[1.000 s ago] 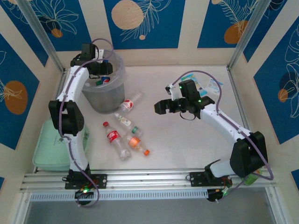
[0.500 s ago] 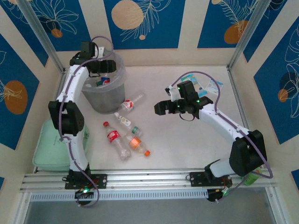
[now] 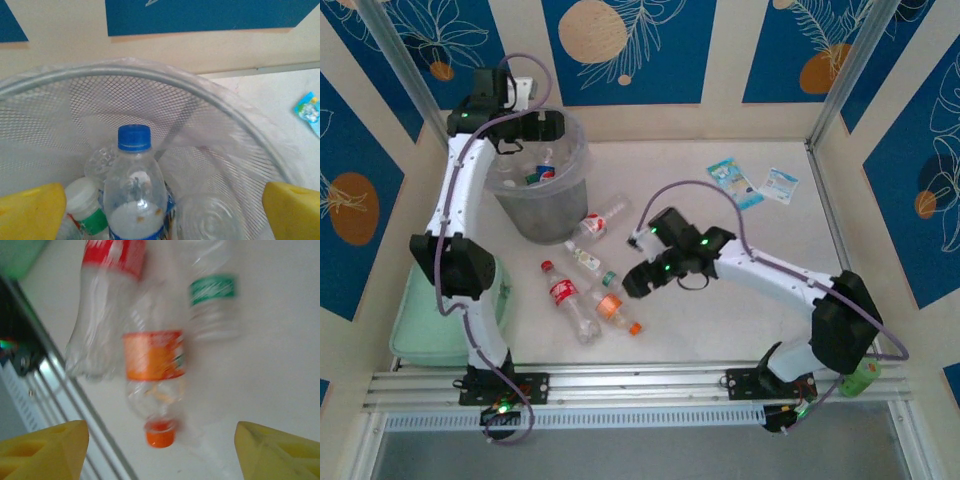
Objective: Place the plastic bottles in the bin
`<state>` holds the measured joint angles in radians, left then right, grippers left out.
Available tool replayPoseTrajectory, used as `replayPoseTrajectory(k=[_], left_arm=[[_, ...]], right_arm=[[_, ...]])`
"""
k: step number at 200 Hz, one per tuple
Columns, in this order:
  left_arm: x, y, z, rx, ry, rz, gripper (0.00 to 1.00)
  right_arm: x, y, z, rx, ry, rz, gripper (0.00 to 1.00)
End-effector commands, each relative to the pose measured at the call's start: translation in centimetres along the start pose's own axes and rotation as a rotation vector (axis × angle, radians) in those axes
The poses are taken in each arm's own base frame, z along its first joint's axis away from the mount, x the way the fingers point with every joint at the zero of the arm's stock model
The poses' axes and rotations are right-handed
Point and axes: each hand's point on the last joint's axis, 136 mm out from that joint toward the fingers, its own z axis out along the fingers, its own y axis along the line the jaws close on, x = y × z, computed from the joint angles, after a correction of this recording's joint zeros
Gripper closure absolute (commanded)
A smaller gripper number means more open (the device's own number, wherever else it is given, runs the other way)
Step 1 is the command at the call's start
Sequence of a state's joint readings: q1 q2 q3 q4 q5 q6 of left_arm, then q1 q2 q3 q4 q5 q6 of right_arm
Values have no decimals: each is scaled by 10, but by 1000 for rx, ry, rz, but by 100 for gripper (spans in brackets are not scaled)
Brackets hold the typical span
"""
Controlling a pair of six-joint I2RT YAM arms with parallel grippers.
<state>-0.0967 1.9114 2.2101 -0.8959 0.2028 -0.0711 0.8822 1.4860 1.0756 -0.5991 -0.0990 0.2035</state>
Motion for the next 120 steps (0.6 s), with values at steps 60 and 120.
replayPoseTrajectory(k=[60,120], left_arm=[[12,-55,-102,189,-155,-39,0],[31,-72,-125,283,-185,-99,0]], right_arm=[[33,16,67,92,211,-94,12],[30,4,90,144,230,-56,24]])
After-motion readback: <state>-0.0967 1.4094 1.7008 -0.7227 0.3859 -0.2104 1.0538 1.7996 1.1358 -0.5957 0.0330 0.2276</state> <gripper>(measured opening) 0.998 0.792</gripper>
